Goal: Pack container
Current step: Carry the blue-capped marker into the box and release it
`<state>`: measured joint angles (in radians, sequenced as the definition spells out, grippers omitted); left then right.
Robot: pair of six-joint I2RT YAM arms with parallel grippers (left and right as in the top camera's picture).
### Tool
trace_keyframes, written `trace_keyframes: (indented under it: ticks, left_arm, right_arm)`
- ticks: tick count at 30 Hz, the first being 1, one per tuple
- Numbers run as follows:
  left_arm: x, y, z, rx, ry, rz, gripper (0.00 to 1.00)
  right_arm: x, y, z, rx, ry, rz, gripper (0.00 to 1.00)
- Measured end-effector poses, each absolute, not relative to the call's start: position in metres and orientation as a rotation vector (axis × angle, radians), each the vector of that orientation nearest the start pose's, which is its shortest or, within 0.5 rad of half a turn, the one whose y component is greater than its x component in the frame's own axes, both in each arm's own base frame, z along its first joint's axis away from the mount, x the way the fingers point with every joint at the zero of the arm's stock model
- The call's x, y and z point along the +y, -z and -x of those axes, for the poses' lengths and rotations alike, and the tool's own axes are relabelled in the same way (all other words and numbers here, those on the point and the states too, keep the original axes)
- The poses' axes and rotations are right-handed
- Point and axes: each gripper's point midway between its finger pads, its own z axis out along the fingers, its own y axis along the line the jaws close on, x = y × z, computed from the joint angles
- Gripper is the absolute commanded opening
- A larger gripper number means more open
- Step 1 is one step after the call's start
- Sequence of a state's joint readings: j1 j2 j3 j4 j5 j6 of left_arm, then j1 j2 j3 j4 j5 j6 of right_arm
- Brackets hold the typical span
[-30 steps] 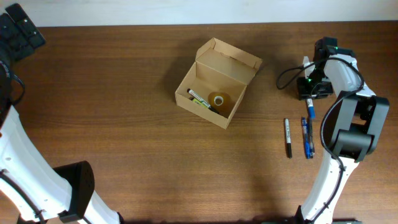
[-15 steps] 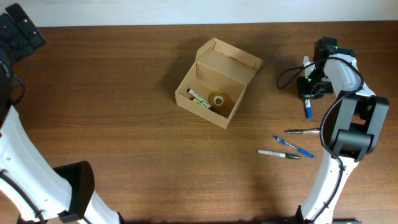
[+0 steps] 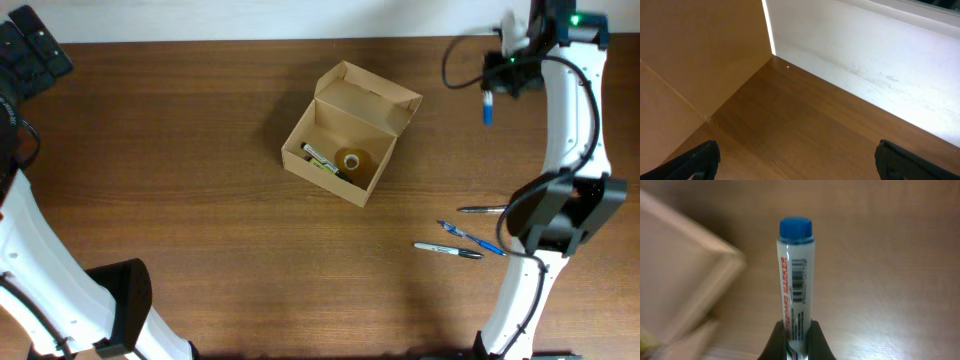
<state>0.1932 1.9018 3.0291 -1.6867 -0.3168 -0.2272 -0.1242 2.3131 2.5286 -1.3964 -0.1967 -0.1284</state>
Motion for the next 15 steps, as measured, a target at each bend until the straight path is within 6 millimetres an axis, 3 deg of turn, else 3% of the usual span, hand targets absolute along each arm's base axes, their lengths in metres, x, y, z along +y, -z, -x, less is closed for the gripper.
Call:
trace_keyframes:
  ticks: [4,7,9,11,12,15]
  left_arm:
    - [0.121,-0.484,-0.341,2.022,-0.317,0.622,1.00]
    - [0.121,-0.484,-0.341,2.022,-0.317,0.622,1.00]
    - [0.121,-0.484,-0.341,2.022,-0.317,0.622,1.00]
    - [0.121,-0.484,-0.341,2.022,-0.317,0.622,1.00]
    - [0.121,-0.484,-0.341,2.022,-0.317,0.622,1.00]
    - [0.121,-0.484,-0.341,2.022,-0.317,0.622,1.00]
  right_arm:
    - [0.040,-0.273,-0.514,2.537,-0.242,0.255,0.04]
    - [0.105,-0.311,-0.493,2.438,-0.291,0.439,0.04]
    - [0.143,-0.319,-0.475,2.417,-0.319,0.553,0.04]
    - [0.172,-0.313,-0.463,2.425,-0.309,0.646,0.04]
    - [0.180,-0.311,-0.459,2.427,-0.310,0.670,0.04]
    - [0.197,-0.278,-0.456,2.492,-0.252,0.742,0.04]
